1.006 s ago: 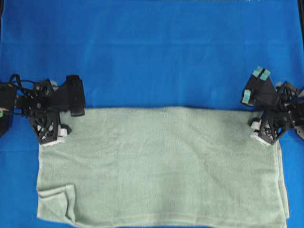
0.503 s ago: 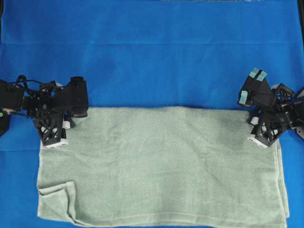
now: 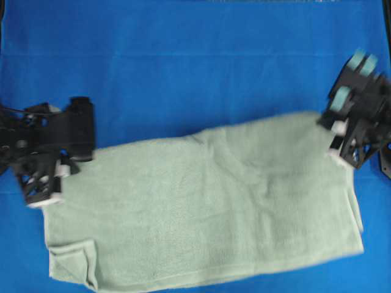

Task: Fold a bath towel.

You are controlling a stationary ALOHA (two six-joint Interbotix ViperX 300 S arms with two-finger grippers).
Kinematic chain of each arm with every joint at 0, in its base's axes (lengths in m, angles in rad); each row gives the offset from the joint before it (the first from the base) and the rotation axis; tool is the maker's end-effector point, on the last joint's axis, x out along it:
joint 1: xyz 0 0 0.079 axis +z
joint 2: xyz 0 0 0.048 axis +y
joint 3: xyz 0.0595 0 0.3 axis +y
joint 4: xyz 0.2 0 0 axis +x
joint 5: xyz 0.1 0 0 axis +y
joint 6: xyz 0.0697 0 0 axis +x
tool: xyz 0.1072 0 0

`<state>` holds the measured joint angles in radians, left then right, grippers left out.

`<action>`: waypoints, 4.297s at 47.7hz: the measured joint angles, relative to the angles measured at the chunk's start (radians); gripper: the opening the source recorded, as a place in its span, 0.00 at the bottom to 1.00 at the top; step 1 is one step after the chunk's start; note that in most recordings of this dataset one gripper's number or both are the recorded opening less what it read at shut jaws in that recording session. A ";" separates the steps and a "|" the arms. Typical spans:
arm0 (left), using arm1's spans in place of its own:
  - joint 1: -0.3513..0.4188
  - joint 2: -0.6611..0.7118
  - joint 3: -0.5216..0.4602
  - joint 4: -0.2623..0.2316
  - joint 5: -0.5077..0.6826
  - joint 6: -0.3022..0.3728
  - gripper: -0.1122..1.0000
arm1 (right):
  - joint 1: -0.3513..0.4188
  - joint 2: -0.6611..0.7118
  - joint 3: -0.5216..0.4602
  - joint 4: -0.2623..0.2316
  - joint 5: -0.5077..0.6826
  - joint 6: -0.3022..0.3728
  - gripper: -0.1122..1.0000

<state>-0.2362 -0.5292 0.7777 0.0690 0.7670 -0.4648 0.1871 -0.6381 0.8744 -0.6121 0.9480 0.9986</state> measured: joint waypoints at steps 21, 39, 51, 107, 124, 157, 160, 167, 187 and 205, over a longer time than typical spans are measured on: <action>-0.218 -0.025 -0.232 0.008 0.043 -0.201 0.20 | -0.327 0.020 -0.092 -0.446 -0.071 0.075 0.22; -0.287 0.146 -0.413 0.012 0.011 -0.193 0.20 | -0.471 0.057 -0.114 -0.462 -0.247 0.074 0.22; -0.345 0.281 -0.574 0.012 -0.066 -0.129 0.20 | -0.275 -0.179 -0.100 -0.388 -0.069 0.077 0.22; -0.278 0.091 0.058 0.020 -0.318 -0.268 0.20 | -0.594 0.563 -0.209 -0.448 -0.446 0.091 0.22; -0.193 0.052 0.224 0.018 -0.420 -0.261 0.20 | -0.637 0.724 -0.328 -0.439 -0.479 -0.044 0.30; -0.160 -0.190 0.224 0.017 -0.258 -0.130 0.86 | -0.592 0.423 -0.124 -0.181 -0.370 -0.110 0.69; -0.147 -0.242 0.225 0.017 -0.253 -0.106 0.86 | -0.577 0.365 -0.075 -0.121 -0.351 -0.133 0.69; -0.110 -0.301 0.225 0.017 -0.249 -0.069 0.86 | -0.552 0.261 0.006 0.008 -0.304 -0.184 0.69; -0.091 -0.244 0.225 0.017 -0.255 -0.025 0.86 | -0.568 0.322 0.074 0.074 -0.310 -0.224 0.69; -0.091 -0.219 0.227 0.017 -0.302 -0.026 0.86 | -0.739 0.518 0.118 0.002 -0.658 -0.221 0.69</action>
<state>-0.3267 -0.7486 1.0048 0.0859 0.4648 -0.4909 -0.5522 -0.1197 0.9925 -0.6105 0.2899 0.7777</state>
